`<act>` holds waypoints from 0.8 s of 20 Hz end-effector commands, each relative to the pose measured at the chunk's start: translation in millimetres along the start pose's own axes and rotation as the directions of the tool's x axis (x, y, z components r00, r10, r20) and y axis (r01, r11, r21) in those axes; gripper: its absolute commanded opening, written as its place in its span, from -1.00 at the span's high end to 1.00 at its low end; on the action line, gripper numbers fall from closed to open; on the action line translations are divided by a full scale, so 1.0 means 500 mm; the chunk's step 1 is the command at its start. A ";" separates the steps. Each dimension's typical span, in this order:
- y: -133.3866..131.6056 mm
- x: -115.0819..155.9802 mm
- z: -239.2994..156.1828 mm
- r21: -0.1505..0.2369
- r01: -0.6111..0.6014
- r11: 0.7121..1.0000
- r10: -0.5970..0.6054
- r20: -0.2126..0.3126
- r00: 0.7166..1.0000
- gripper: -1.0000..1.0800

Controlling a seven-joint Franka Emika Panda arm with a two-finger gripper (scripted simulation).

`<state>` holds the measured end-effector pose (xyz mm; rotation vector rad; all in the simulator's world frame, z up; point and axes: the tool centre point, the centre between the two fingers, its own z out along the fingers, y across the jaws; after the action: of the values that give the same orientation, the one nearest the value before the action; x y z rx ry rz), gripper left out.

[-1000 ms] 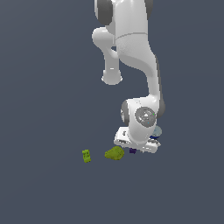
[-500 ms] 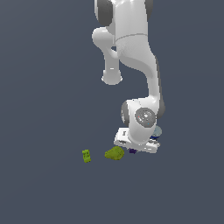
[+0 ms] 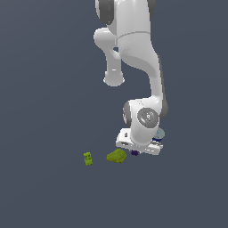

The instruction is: Pick up a designated object from a clutter of objects.

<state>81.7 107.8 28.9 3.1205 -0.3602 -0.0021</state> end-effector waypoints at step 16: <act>0.067 -0.046 -0.233 0.000 0.000 1.000 0.000 -0.001 1.000 1.00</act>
<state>56.0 84.1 130.1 3.1205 -0.3604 -0.0014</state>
